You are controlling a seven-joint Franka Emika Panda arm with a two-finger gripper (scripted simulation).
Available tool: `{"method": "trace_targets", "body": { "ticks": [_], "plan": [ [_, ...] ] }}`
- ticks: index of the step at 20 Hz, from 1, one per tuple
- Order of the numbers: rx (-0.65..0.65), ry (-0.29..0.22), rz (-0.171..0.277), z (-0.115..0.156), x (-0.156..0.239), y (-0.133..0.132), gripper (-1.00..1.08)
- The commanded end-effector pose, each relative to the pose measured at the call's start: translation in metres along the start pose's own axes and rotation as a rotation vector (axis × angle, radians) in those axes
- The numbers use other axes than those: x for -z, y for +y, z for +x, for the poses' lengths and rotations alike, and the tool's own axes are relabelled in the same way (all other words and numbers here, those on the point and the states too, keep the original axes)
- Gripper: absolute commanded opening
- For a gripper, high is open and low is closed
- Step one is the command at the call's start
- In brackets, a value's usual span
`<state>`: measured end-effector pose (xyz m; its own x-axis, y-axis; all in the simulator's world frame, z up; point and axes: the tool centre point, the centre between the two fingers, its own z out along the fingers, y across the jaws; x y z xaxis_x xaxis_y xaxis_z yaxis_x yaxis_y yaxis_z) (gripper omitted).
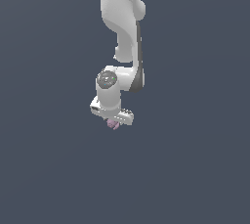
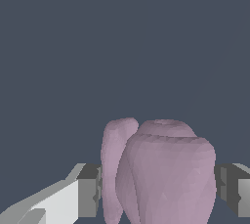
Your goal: Pick up the object and move it to a goal position.
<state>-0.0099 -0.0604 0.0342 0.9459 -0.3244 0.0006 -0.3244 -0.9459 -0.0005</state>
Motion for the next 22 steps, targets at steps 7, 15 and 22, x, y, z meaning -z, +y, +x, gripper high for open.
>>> {"method": "trace_targets", "body": {
  "ticks": [7, 15, 22],
  "plan": [
    [0.0, 0.0, 0.0, -0.001, 0.007, 0.0, -1.0],
    [-0.001, 0.0, 0.0, -0.004, 0.046, 0.002, -1.0],
    [-0.001, 0.0, 0.0, -0.01, 0.111, 0.004, -1.0]
  ]
}}
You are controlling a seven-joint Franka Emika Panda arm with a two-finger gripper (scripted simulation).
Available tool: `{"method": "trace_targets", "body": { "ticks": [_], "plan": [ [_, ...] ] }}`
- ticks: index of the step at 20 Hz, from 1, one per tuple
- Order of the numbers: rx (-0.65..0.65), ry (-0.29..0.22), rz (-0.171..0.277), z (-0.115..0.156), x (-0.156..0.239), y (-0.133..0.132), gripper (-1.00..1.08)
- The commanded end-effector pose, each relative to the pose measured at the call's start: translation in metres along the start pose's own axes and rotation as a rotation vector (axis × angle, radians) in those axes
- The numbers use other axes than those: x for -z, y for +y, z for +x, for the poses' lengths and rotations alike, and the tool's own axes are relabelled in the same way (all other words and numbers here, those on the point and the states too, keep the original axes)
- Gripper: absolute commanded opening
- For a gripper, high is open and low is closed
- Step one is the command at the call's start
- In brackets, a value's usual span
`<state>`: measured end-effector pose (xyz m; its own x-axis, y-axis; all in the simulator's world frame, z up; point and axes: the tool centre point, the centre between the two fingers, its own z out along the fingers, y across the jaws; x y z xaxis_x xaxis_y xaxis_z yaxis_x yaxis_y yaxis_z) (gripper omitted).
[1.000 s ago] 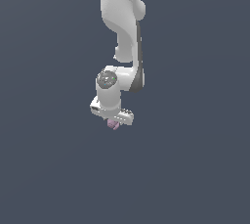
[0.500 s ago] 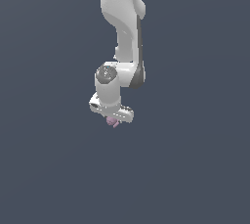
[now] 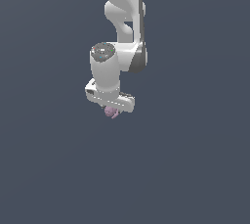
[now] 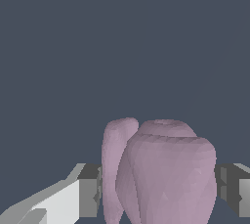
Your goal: Pick up the object and move it to a goal position.
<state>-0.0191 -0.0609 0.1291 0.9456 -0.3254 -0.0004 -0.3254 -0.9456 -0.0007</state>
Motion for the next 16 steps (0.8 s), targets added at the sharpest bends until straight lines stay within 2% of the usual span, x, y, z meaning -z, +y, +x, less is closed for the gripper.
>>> {"method": "trace_targets", "body": {
  "ticks": [1, 16],
  "plan": [
    [0.0, 0.001, 0.0, -0.002, 0.027, 0.001, -1.0],
    [-0.001, 0.001, -0.001, -0.016, 0.203, 0.007, -1.0]
  ]
}}
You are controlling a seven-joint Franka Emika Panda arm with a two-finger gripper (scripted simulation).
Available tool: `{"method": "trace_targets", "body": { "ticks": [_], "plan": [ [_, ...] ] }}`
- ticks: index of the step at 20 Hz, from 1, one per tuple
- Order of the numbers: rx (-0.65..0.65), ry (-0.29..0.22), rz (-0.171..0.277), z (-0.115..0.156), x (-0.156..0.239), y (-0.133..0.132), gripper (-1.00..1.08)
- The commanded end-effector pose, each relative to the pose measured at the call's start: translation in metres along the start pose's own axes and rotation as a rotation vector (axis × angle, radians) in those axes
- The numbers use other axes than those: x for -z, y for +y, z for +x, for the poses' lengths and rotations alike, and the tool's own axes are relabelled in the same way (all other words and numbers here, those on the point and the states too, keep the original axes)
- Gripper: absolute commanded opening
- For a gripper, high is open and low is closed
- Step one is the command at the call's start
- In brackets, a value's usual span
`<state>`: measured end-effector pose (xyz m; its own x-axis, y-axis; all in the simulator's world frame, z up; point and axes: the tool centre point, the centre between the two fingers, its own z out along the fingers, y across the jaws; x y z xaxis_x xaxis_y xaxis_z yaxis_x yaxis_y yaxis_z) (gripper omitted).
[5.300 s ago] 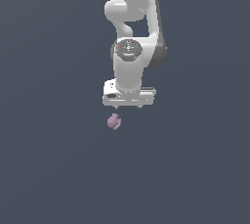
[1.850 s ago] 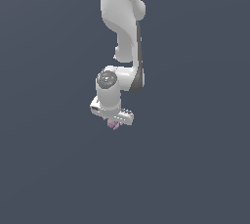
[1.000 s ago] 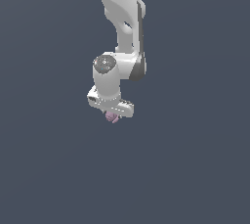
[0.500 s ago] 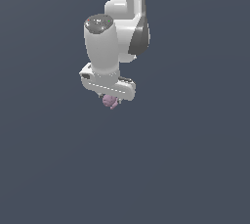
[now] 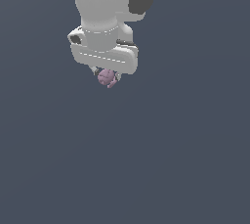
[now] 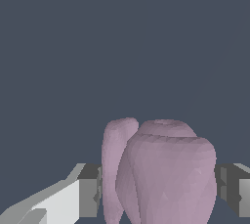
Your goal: Pick up the object and move it to a goal position.
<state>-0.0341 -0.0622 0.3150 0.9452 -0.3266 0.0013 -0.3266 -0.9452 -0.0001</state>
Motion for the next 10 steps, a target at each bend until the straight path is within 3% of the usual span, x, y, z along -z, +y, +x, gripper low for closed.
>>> {"method": "trace_targets", "body": {
  "ticks": [1, 10],
  "plan": [
    [0.0, -0.001, -0.001, -0.002, 0.028, 0.001, -1.0],
    [0.0, -0.001, 0.0, -0.007, 0.12, 0.003, -1.0]
  ]
}}
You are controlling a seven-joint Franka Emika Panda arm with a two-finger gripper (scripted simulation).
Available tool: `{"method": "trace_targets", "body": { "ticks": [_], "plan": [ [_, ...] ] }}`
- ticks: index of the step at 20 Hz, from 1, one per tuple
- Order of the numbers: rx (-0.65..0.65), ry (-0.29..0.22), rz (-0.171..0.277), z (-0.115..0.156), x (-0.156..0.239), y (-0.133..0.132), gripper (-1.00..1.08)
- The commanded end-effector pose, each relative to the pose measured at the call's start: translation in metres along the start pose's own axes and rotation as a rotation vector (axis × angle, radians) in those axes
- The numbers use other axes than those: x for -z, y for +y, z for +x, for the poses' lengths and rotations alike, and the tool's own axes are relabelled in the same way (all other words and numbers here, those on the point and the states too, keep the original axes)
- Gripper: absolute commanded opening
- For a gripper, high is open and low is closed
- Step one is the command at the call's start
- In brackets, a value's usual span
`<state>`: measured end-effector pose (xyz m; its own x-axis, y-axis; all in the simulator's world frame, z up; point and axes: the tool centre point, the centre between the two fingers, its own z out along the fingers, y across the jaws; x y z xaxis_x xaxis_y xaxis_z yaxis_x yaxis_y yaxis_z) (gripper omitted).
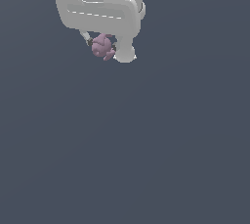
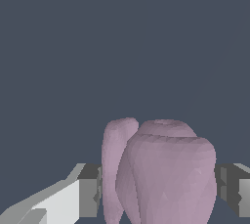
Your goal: Pick up the object and move it to a goal position.
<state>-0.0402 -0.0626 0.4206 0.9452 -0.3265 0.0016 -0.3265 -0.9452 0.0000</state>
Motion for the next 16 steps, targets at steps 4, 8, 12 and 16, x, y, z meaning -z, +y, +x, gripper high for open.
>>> {"method": "trace_targets", "body": {
  "ticks": [4, 8, 12, 16],
  "plan": [
    [0.001, -0.002, 0.0, -0.002, 0.043, 0.001, -1.0],
    [0.001, -0.002, 0.0, -0.001, 0.064, 0.001, -1.0],
    [0.001, -0.002, 0.0, -0.001, 0.077, 0.001, -1.0],
    [0.001, -0.002, 0.0, 0.0, 0.083, 0.0, -1.0]
  ]
}}
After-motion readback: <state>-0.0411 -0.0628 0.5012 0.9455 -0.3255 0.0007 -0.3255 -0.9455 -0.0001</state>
